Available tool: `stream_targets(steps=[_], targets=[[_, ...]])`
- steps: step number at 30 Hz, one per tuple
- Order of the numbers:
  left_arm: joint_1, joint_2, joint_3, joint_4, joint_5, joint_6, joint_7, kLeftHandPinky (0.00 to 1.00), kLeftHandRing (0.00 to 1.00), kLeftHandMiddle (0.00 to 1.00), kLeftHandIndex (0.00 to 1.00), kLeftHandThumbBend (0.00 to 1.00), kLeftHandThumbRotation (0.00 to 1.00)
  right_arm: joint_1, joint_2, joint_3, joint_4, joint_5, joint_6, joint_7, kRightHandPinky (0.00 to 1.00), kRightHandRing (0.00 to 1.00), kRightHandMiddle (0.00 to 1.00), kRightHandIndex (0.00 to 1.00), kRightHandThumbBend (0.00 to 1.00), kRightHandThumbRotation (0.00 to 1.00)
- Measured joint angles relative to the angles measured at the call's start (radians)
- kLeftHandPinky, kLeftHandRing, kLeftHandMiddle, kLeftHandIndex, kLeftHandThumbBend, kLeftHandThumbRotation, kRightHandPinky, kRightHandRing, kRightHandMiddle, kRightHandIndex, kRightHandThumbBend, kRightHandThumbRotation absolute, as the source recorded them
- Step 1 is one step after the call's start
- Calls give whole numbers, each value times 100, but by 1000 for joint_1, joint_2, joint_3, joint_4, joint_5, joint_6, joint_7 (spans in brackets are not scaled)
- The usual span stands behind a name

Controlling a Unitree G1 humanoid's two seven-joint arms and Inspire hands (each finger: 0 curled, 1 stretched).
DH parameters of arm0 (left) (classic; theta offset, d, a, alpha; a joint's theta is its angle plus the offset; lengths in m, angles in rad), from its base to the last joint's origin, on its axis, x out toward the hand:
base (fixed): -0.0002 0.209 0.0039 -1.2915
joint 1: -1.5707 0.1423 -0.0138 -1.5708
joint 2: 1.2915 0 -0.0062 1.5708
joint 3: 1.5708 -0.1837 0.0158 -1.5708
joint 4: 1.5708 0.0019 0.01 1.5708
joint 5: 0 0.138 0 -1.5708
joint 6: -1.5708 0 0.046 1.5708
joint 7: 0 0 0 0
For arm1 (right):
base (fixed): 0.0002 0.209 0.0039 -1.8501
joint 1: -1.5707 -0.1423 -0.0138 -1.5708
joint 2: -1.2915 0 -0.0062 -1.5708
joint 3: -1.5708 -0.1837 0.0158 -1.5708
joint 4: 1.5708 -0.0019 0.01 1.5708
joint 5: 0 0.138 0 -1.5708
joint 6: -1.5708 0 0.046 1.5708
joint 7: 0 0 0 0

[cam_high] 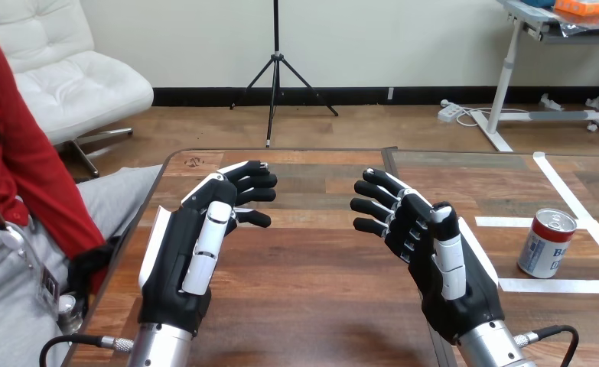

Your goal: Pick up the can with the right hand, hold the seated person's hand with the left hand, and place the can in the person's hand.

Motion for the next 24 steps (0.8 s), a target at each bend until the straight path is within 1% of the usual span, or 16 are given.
stream_targets(steps=[24], targets=[[0, 0, 0, 0, -1, 0, 0, 56, 70, 71, 70, 49, 97, 0, 0, 0, 0, 1, 0, 6, 80, 84, 86, 86, 96, 100]])
